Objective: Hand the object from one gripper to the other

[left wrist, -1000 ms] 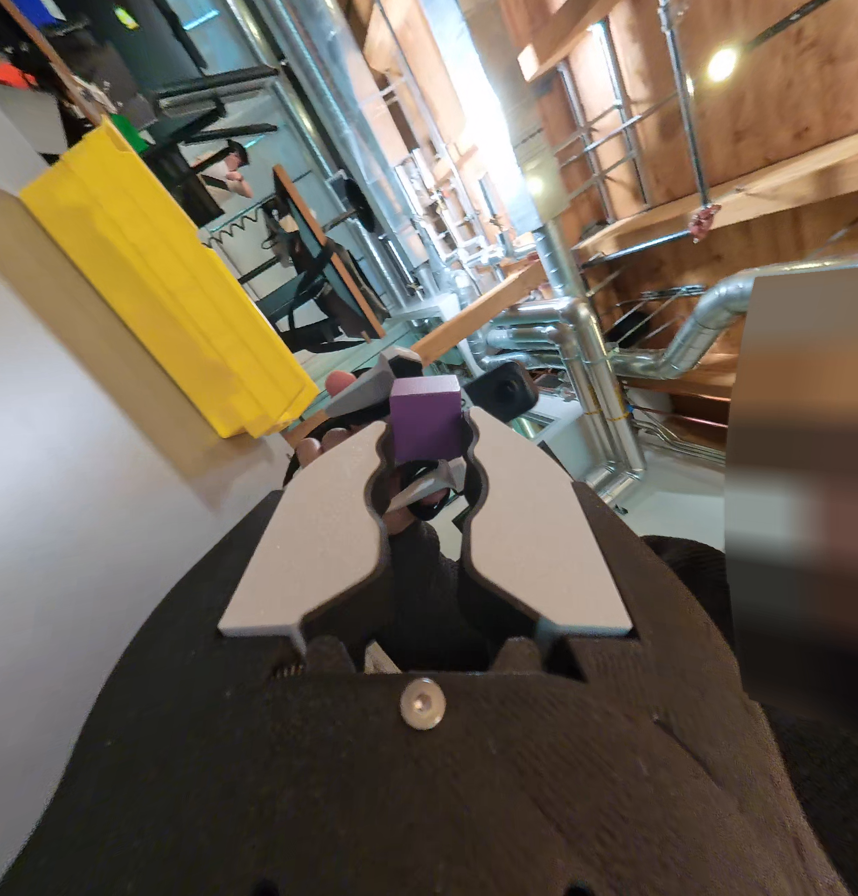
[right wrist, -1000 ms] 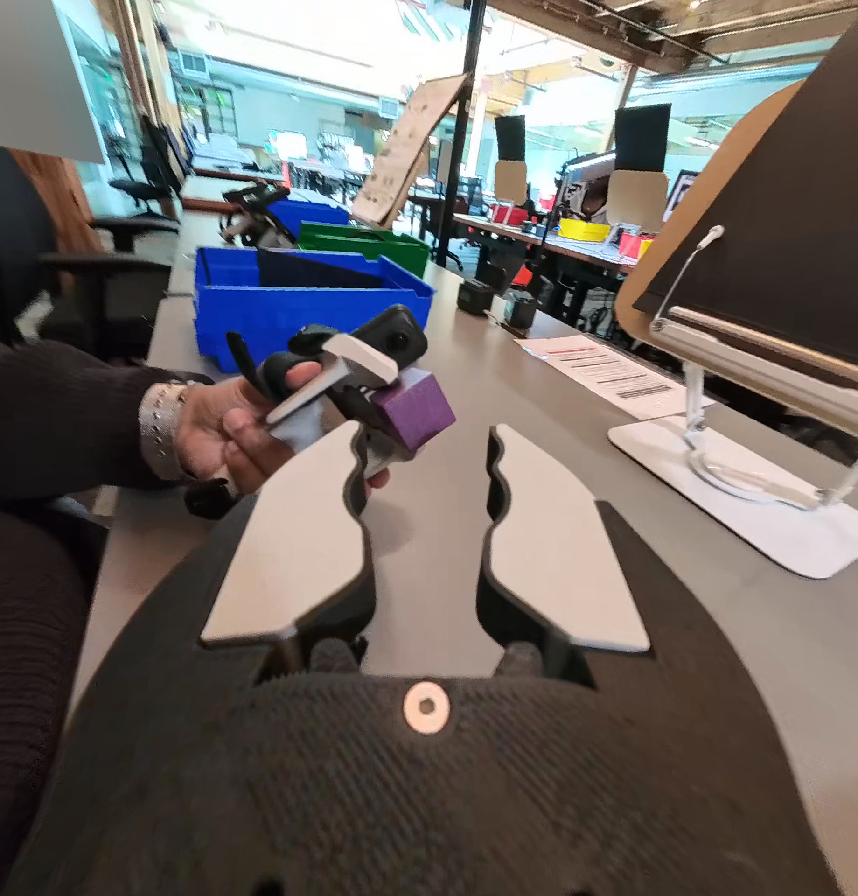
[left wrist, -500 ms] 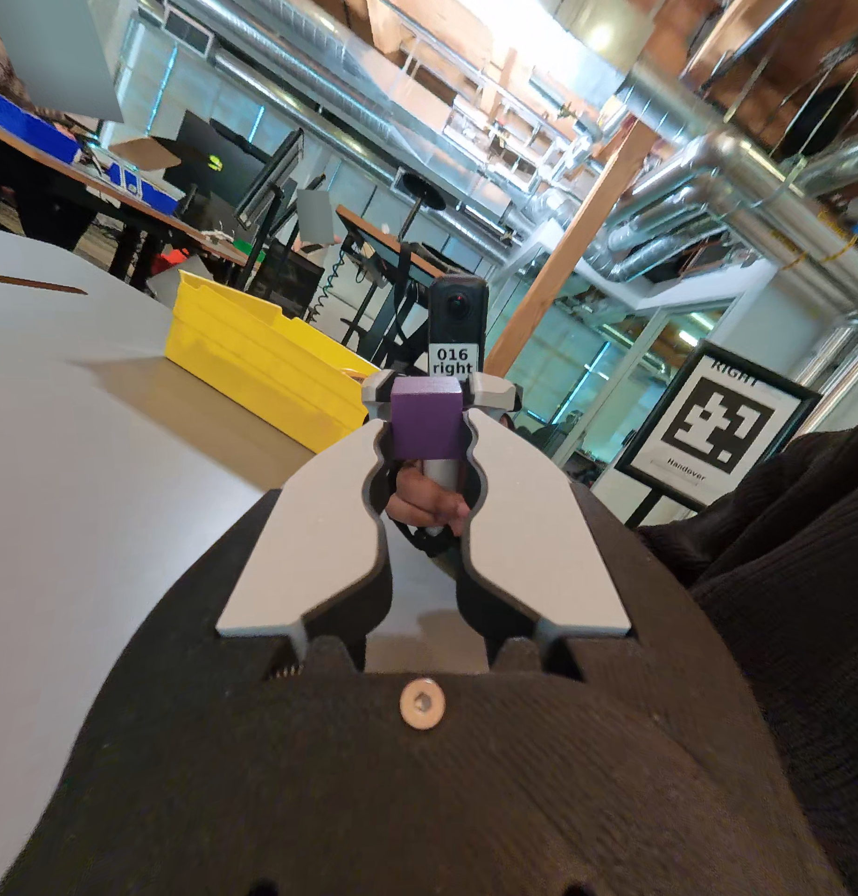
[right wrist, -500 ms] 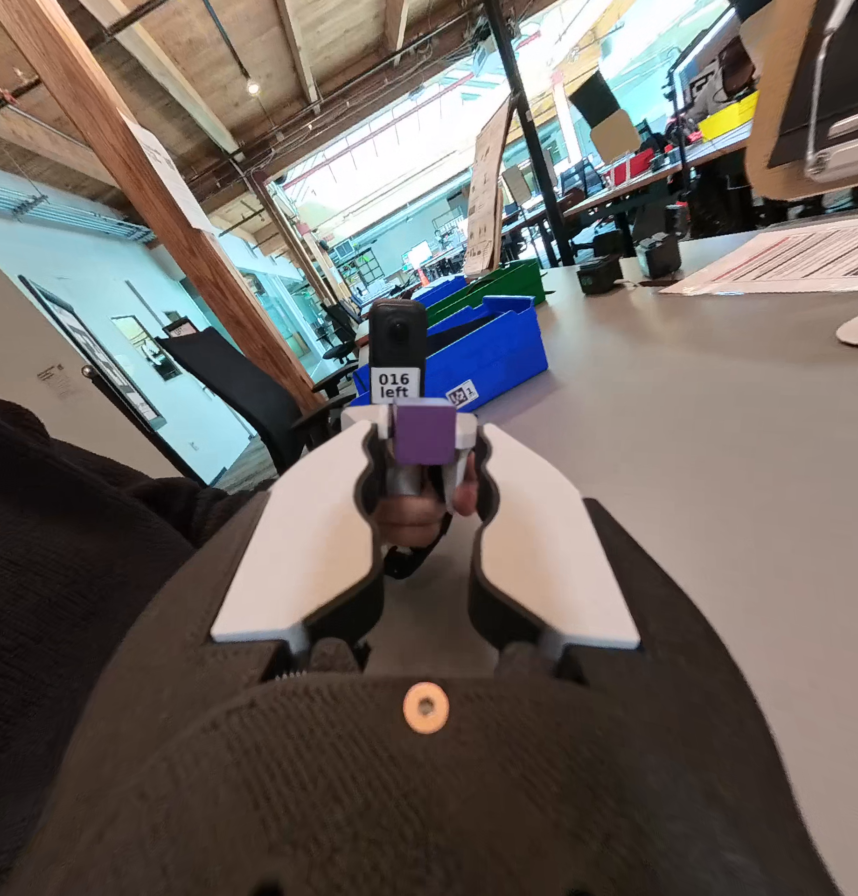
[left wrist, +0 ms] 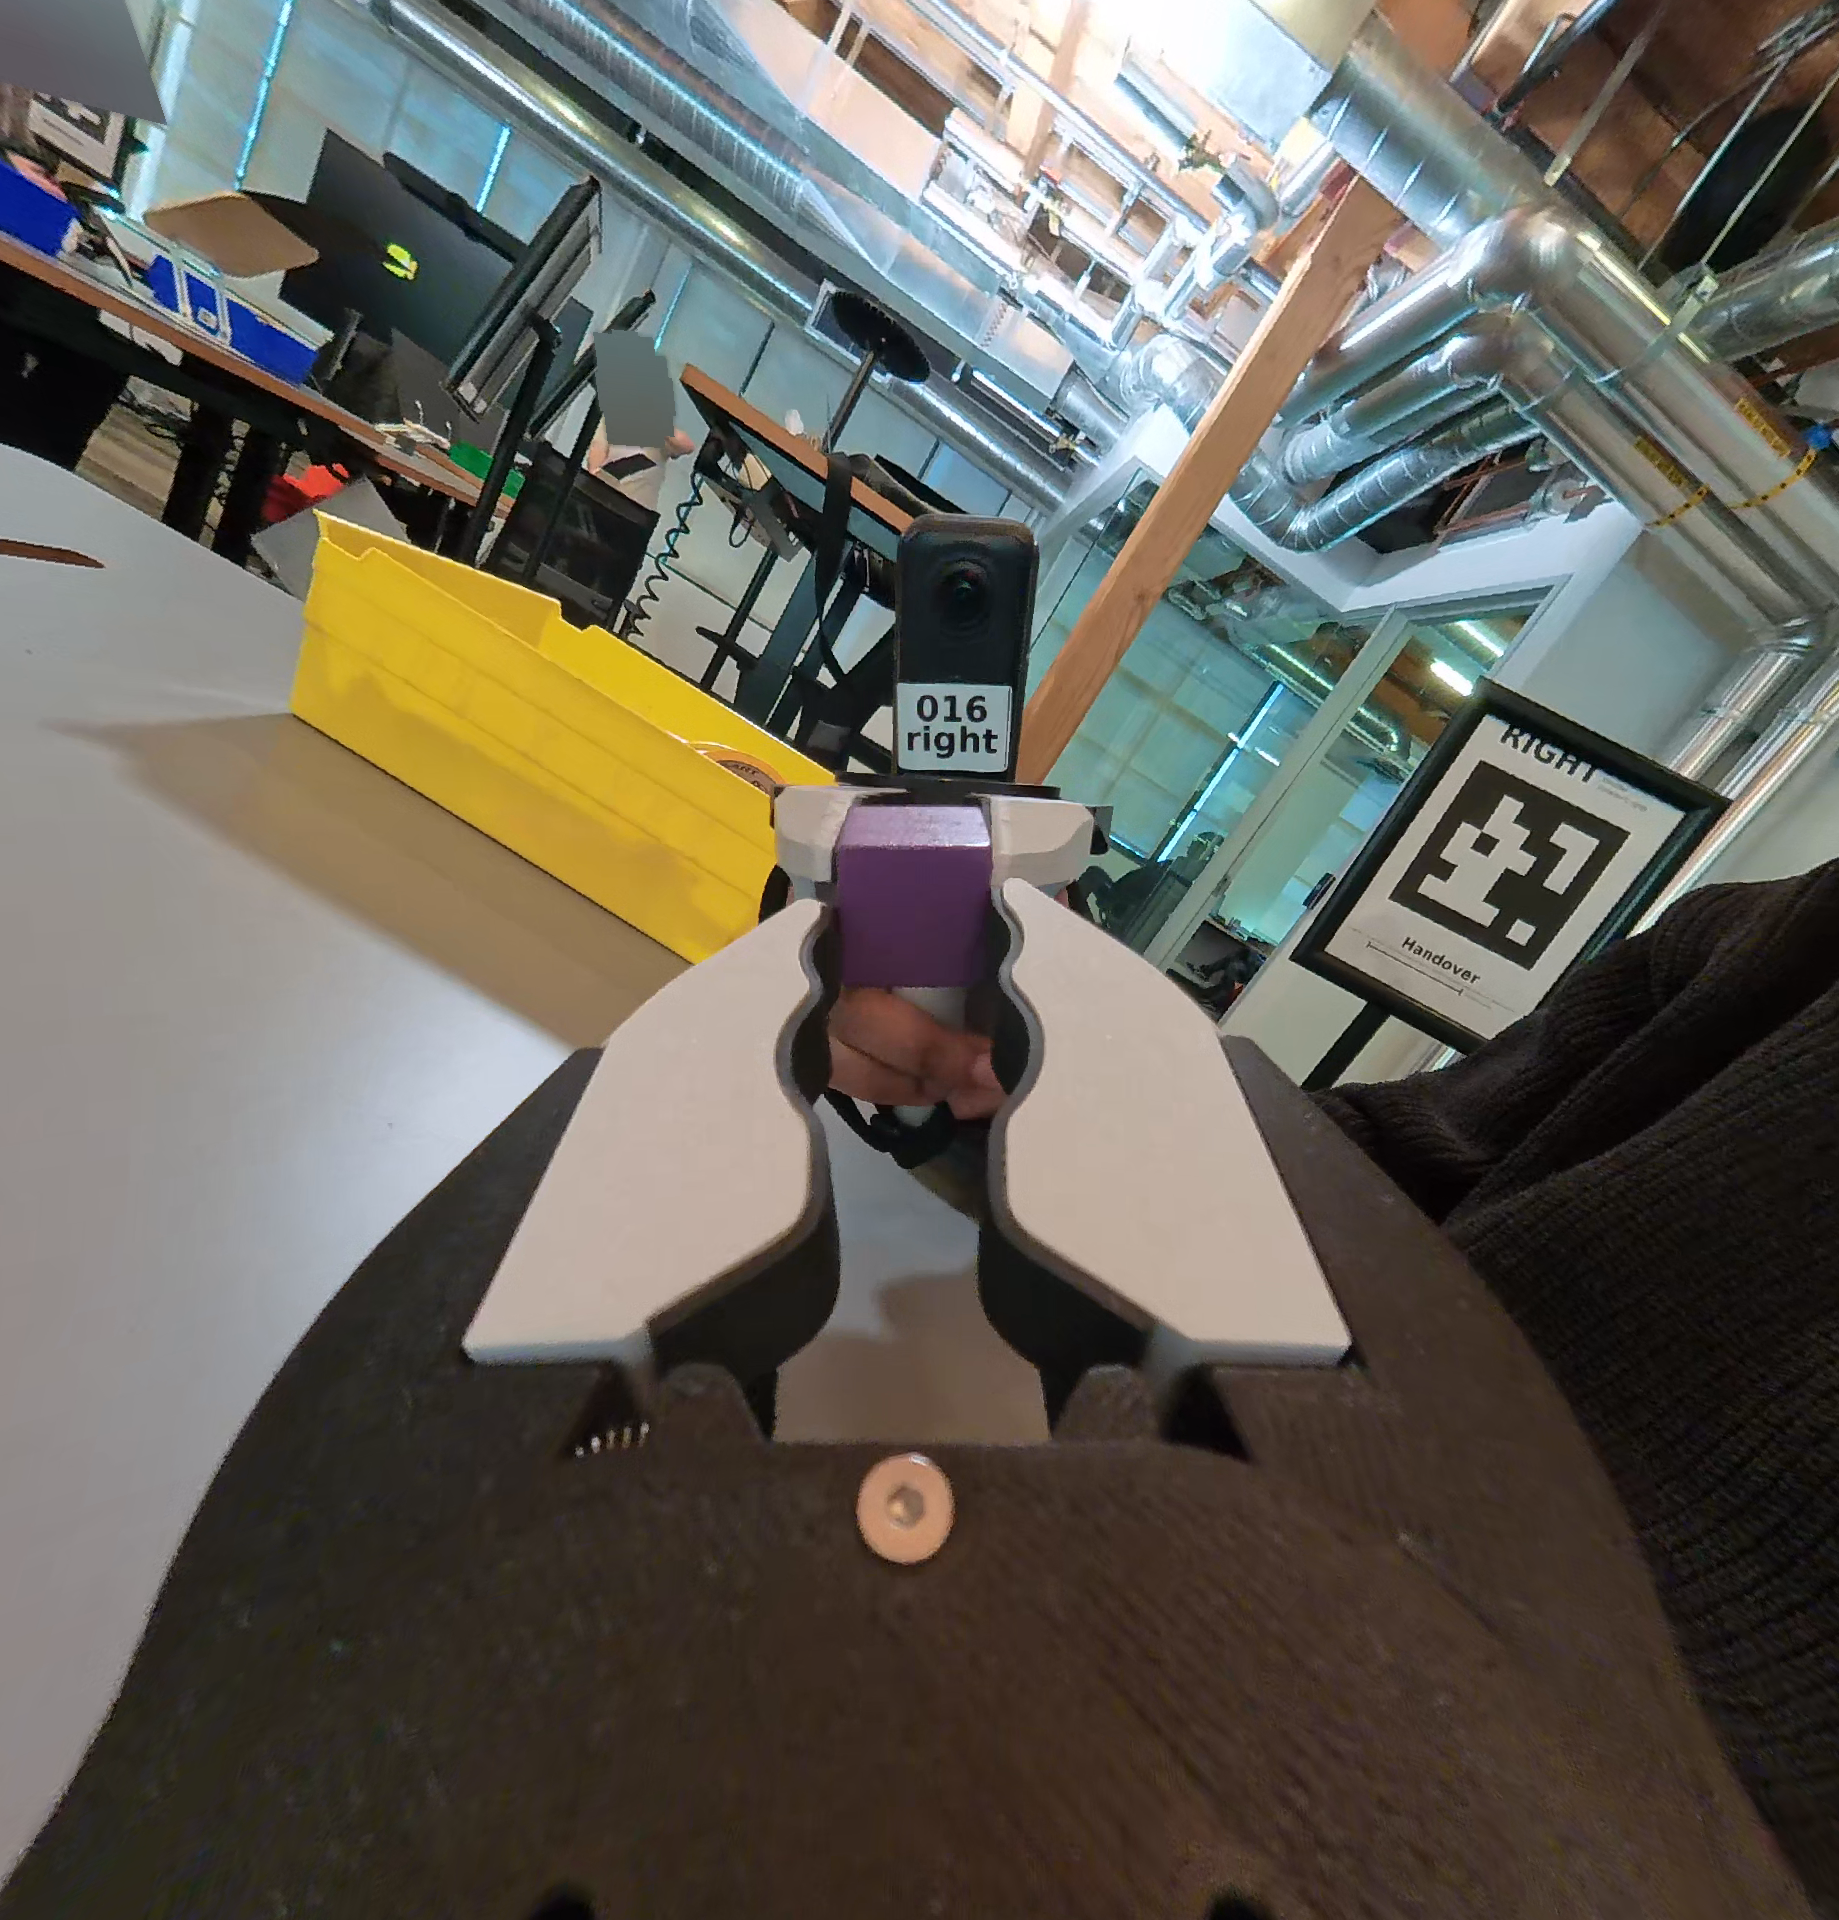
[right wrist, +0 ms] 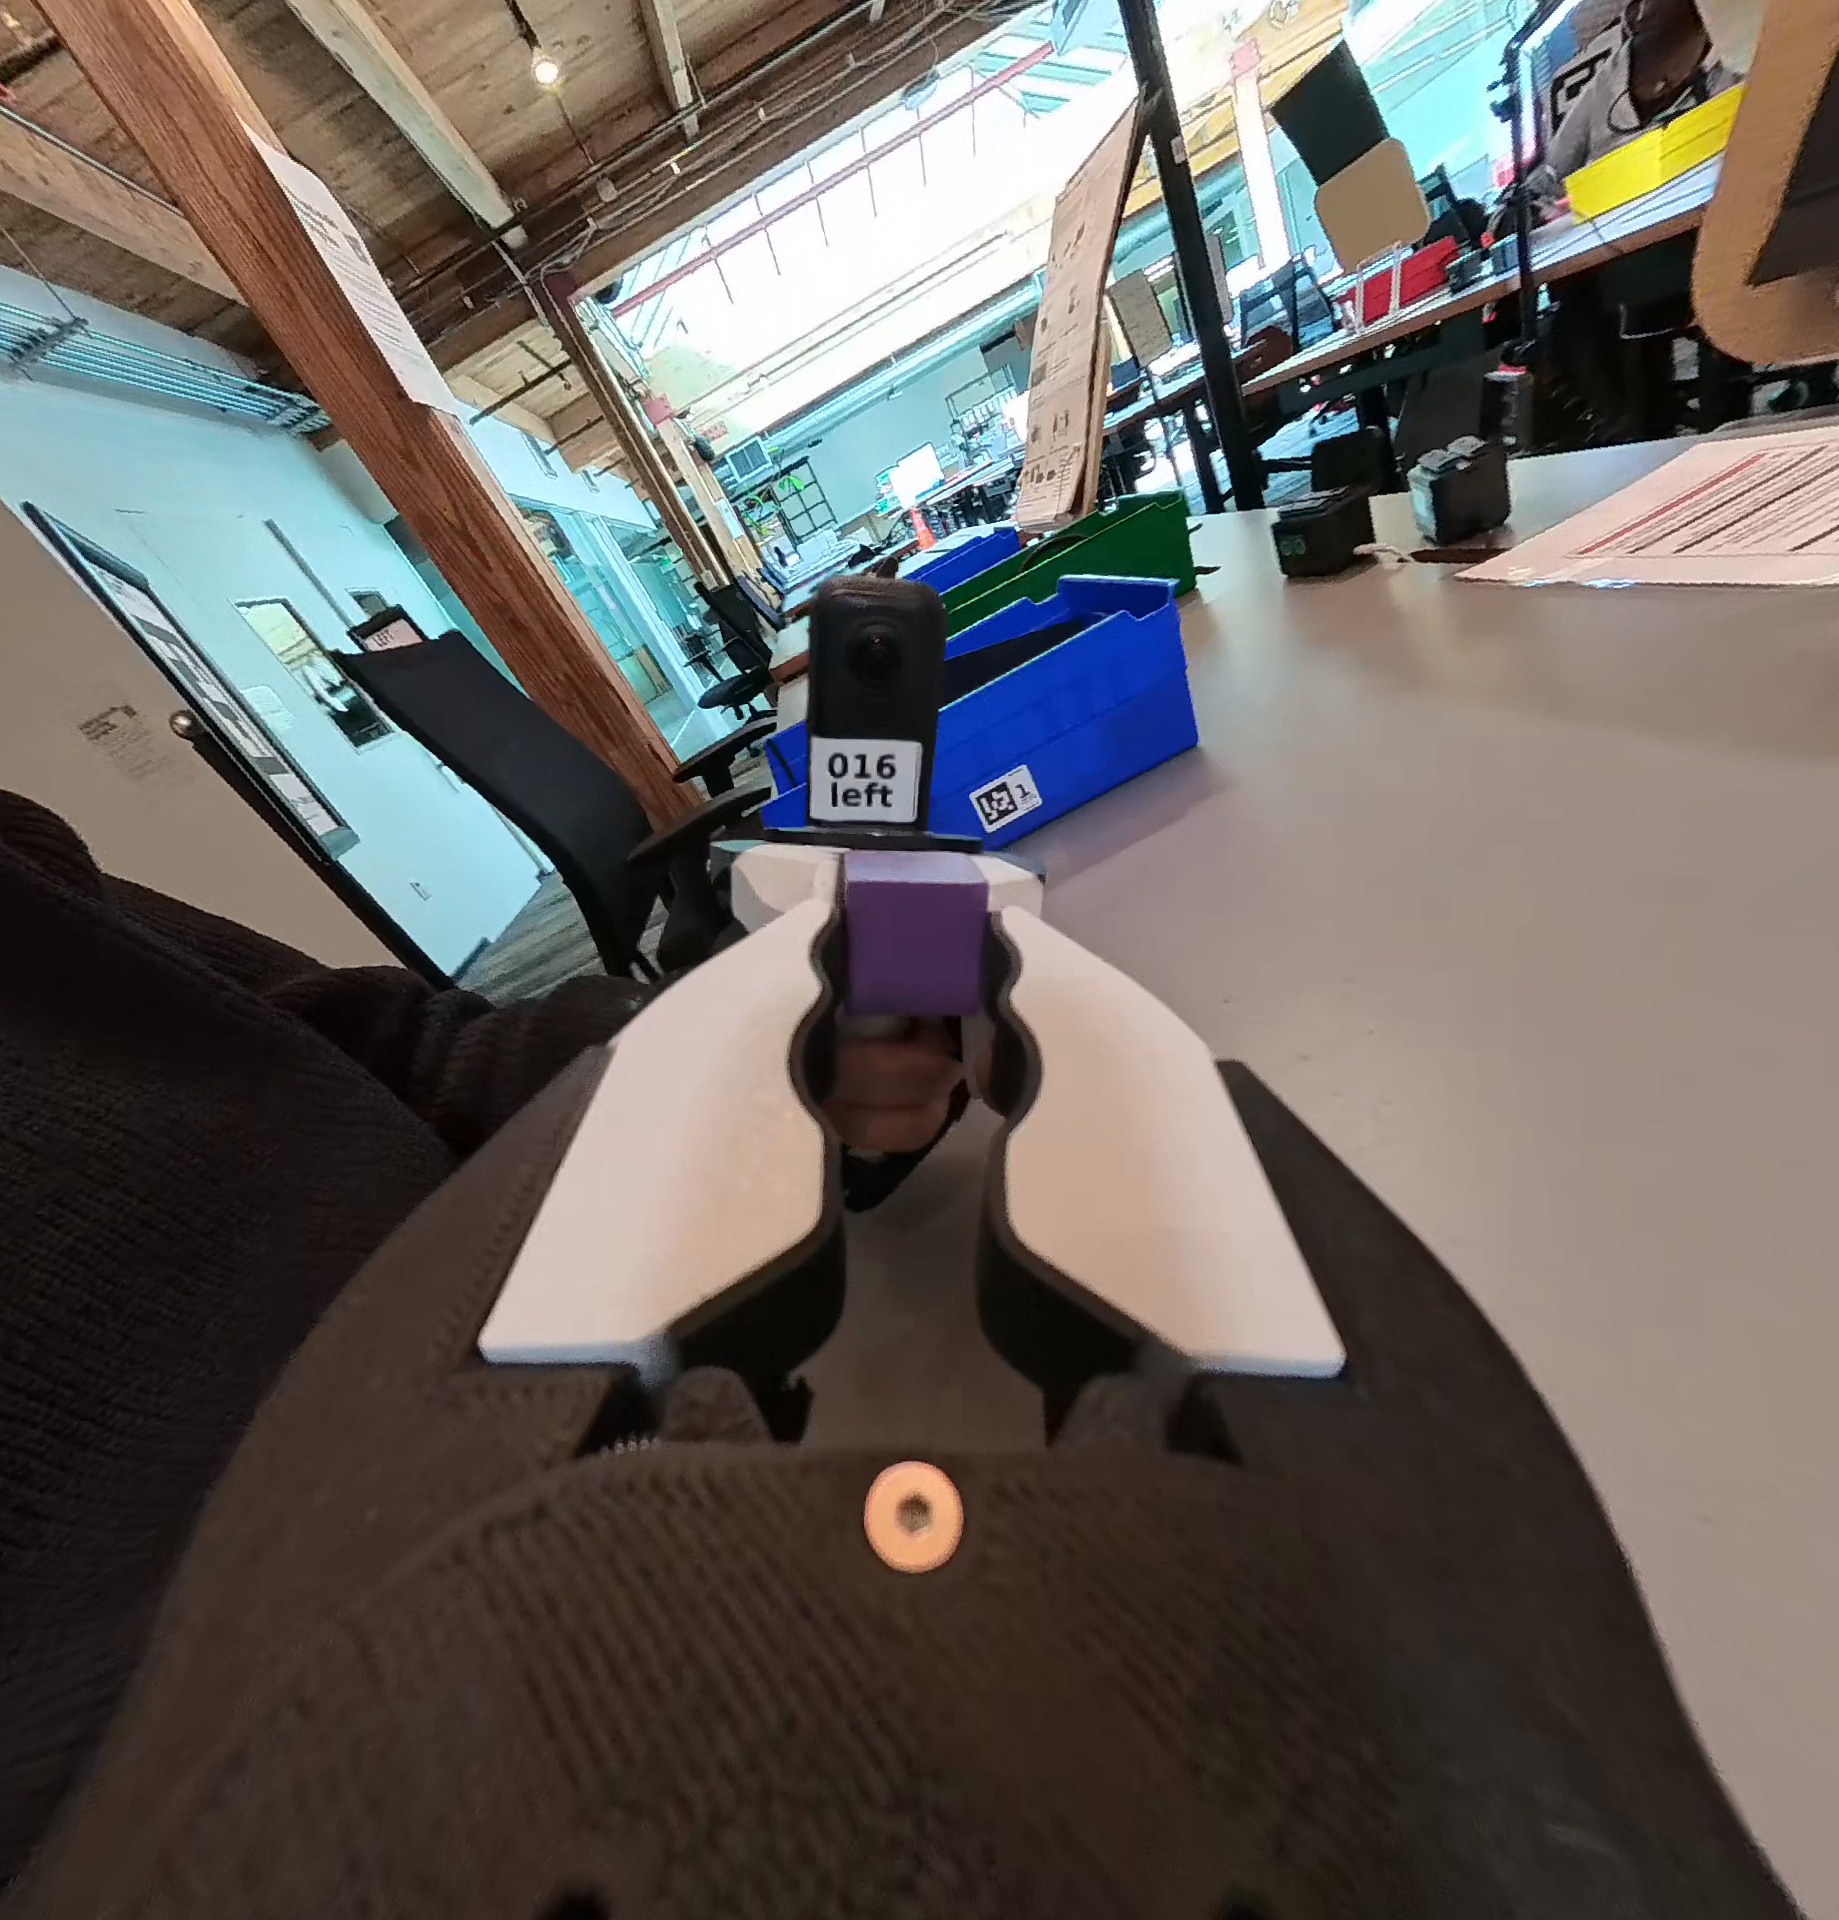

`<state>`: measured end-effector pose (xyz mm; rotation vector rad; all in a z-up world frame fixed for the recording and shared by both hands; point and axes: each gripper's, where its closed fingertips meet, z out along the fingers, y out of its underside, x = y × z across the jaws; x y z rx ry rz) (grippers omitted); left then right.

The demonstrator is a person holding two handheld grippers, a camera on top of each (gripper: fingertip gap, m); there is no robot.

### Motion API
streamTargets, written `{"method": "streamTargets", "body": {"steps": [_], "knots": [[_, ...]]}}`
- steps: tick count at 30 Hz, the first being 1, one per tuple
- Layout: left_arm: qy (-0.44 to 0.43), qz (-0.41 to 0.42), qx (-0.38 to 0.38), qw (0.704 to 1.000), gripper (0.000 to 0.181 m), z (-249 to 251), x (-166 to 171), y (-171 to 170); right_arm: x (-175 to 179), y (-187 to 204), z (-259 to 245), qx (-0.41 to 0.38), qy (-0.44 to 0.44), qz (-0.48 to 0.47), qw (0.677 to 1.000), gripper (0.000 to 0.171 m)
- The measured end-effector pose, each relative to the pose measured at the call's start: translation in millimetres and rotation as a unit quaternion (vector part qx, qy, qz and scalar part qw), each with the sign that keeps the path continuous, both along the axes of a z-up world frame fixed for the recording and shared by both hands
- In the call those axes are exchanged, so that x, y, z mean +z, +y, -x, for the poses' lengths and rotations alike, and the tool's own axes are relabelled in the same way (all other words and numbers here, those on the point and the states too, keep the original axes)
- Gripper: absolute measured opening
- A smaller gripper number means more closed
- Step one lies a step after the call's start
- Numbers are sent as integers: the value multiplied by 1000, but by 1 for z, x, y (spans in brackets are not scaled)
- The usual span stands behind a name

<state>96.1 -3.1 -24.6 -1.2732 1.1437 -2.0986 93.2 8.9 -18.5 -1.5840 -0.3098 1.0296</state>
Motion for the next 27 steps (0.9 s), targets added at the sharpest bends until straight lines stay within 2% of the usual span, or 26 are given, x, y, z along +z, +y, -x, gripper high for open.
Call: {"method": "streamTargets", "body": {"steps": [2,5,7,11,15,18,21,27], "knots": [[5,4,12,1000,28,-2,-2,3,0,1,-3,-16,-17,-7,1000,26],[20,8,33,999,39,-4,-7,10,3,3,-11,-46,-30,-22,998,26],[29,11,41,999,37,-5,-10,14,6,4,-20,-78,-48,-41,995,25],[32,63,9,997,35,-2,-9,15,8,3,-28,-119,-156,-133,971,25],[26,186,-53,981,45,1,-5,19,2,-1,-14,-118,-285,-250,918,25],[40,230,-79,969,46,1,-9,21,-4,-3,-2,-92,-333,-279,896,25],[60,226,-110,966,46,2,-13,11,-9,-4,2,-82,-358,-289,884,25],[66,229,-142,961,43,2,-13,0,-9,-10,4,-60,-354,-296,885,25]]}}
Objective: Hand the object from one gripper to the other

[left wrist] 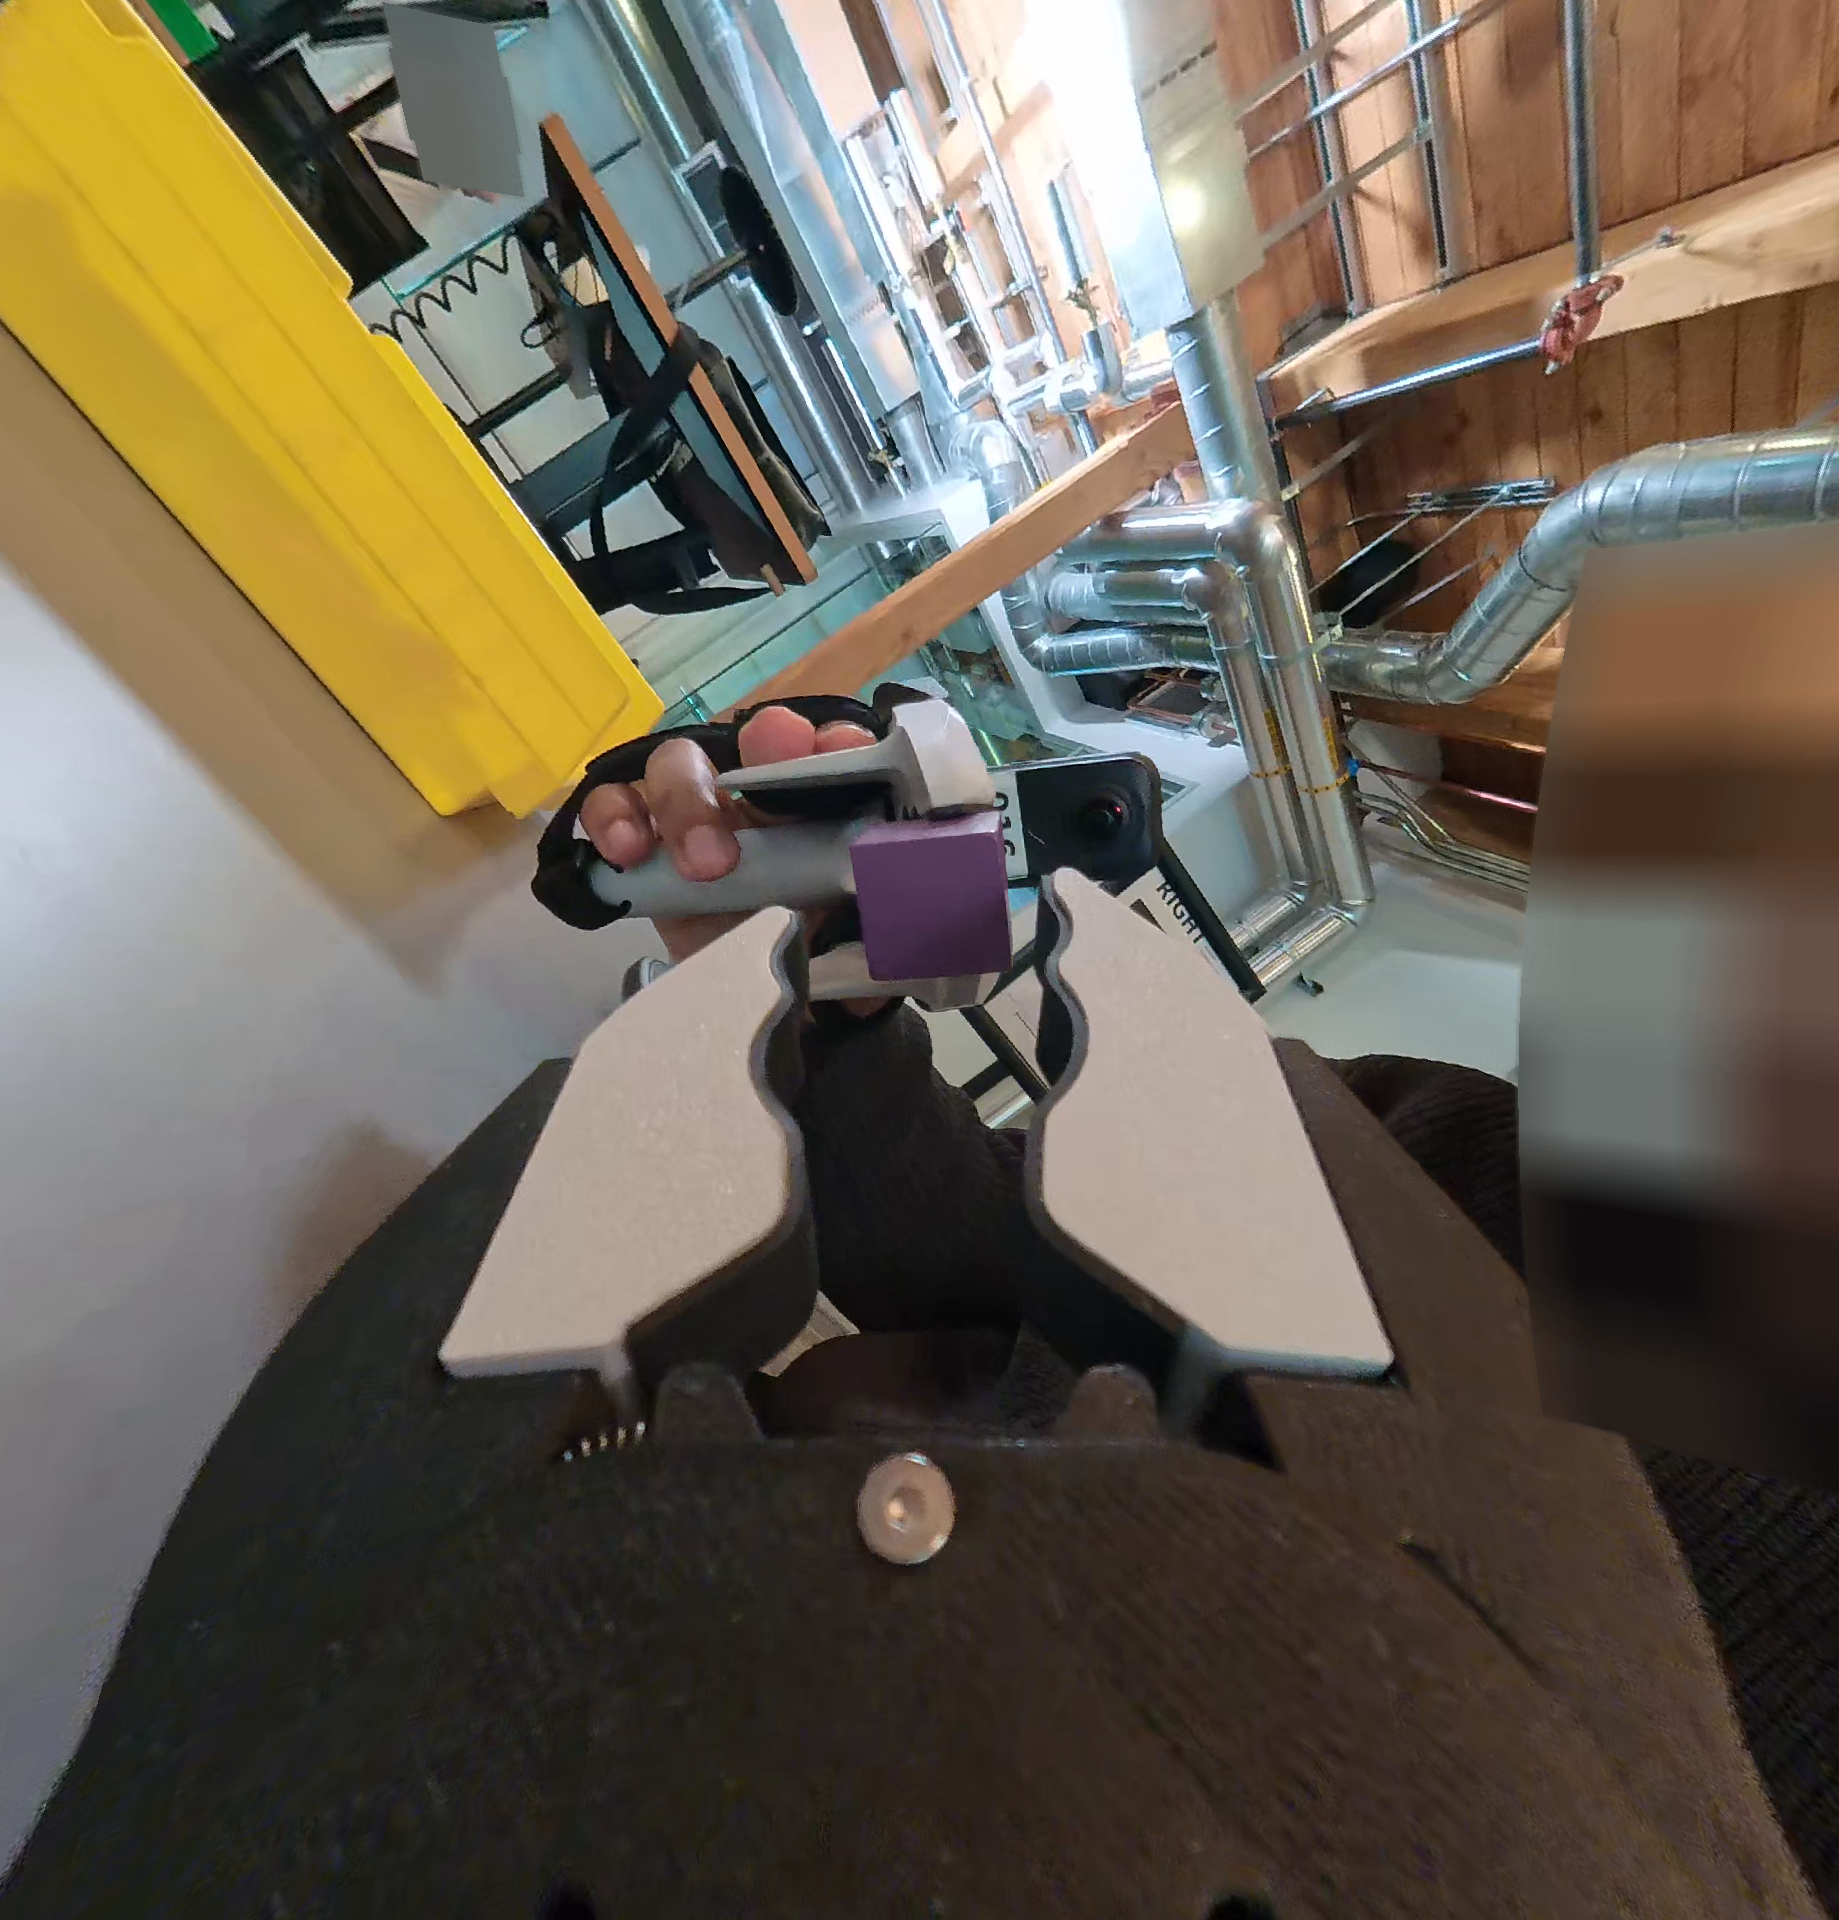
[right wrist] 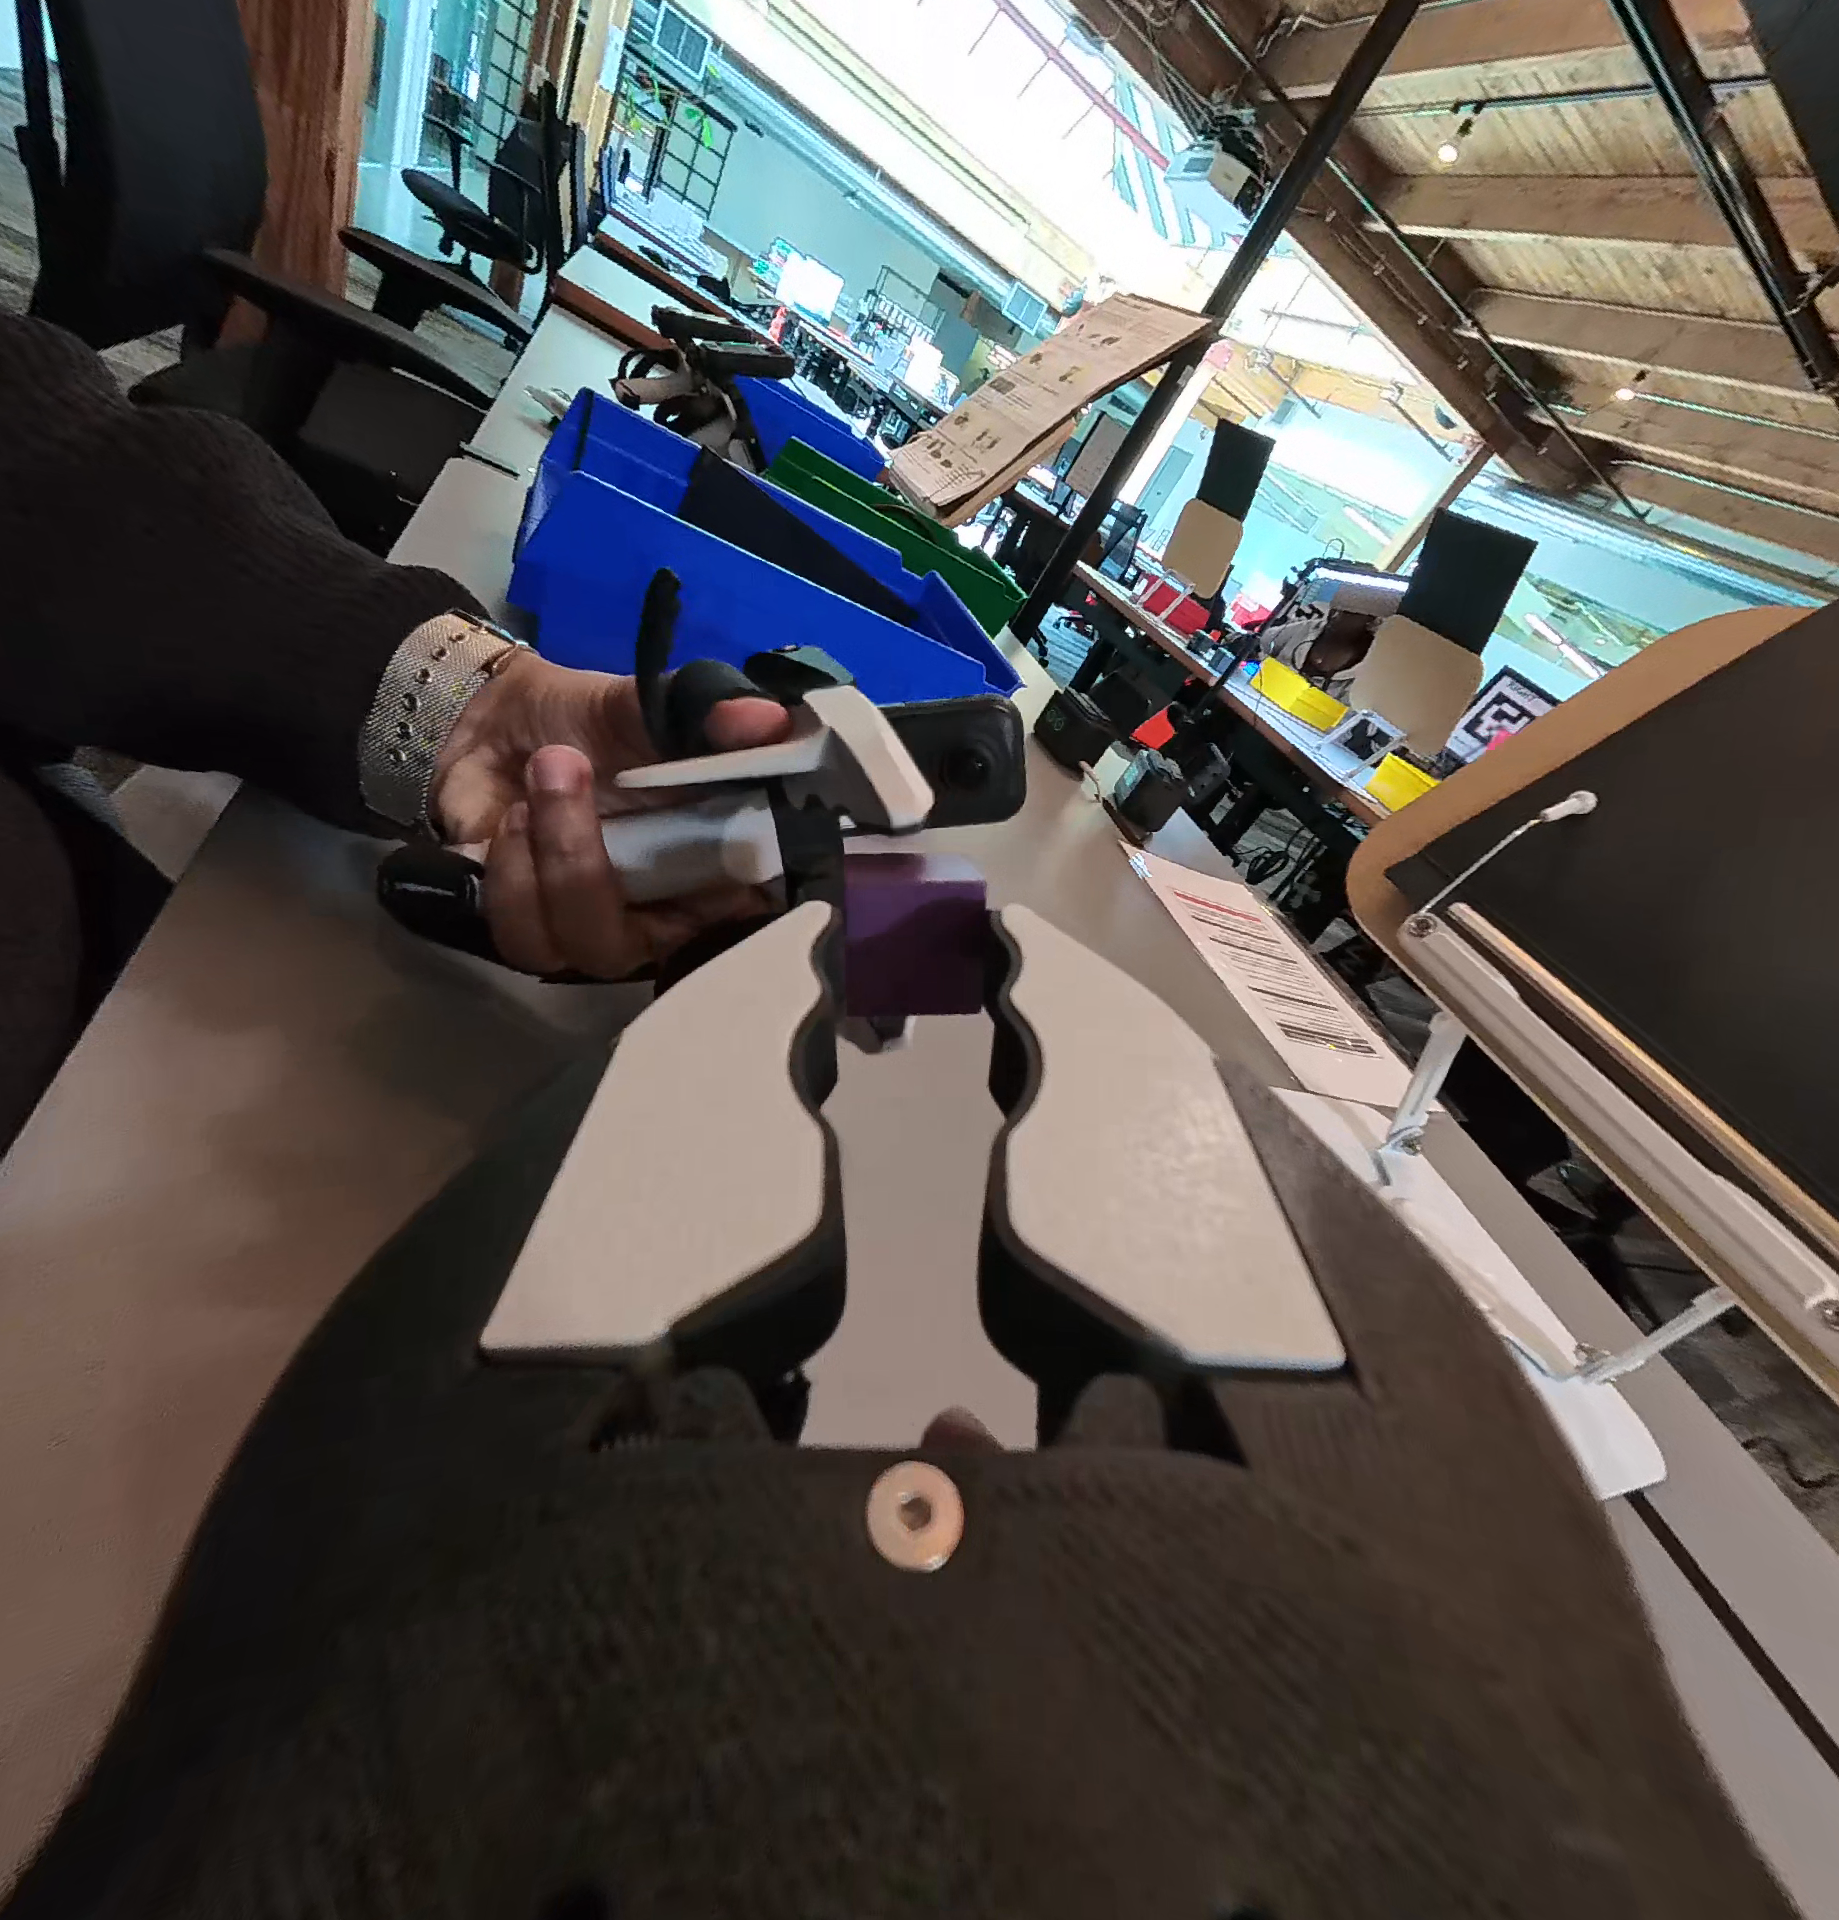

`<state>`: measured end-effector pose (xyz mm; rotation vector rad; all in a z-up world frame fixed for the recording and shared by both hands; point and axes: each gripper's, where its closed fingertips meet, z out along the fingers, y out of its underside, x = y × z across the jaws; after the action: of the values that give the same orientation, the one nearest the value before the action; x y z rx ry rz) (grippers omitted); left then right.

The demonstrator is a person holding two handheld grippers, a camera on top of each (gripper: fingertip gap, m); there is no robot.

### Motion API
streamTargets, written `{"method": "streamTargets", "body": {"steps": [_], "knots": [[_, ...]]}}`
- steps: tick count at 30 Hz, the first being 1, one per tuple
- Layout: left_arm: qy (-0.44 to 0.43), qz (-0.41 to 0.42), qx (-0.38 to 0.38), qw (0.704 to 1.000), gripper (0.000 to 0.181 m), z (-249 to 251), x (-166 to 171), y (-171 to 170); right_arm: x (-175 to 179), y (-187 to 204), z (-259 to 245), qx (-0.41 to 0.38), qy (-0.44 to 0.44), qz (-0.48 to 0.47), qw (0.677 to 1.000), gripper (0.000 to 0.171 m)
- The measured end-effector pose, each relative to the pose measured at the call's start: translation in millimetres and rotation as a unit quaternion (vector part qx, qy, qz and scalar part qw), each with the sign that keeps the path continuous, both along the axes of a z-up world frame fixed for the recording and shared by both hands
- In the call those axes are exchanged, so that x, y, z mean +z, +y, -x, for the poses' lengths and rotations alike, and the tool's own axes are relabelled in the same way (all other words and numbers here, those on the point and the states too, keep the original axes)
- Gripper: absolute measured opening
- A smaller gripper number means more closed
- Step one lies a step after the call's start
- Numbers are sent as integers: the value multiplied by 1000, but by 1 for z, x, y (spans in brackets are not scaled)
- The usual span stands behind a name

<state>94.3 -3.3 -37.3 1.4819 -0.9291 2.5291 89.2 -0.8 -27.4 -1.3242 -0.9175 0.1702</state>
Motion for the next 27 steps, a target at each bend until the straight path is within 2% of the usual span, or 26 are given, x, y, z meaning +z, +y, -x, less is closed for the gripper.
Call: {"method": "streamTargets", "body": {"steps": [6,13,18,20,22,25,27], "knots": [[-6,-13,-11,1000,29,2,1,-5,-1,-1,0,5,-3,3,1000,25],[-4,-33,8,999,28,0,-1,-3,-4,1,-2,-5,8,28,1000,27],[-26,-46,51,997,28,0,7,8,-5,9,-9,-29,73,78,994,61],[-24,-82,86,993,27,-1,6,14,-7,12,-11,-26,141,149,978,74],[-25,-132,122,983,27,-2,5,17,-7,13,-13,-13,231,237,944,78],[-46,-181,156,970,27,-1,11,18,4,11,-19,28,344,292,892,63],[-52,-202,170,963,27,-1,12,18,10,11,-25,35,373,293,879,54]]}}
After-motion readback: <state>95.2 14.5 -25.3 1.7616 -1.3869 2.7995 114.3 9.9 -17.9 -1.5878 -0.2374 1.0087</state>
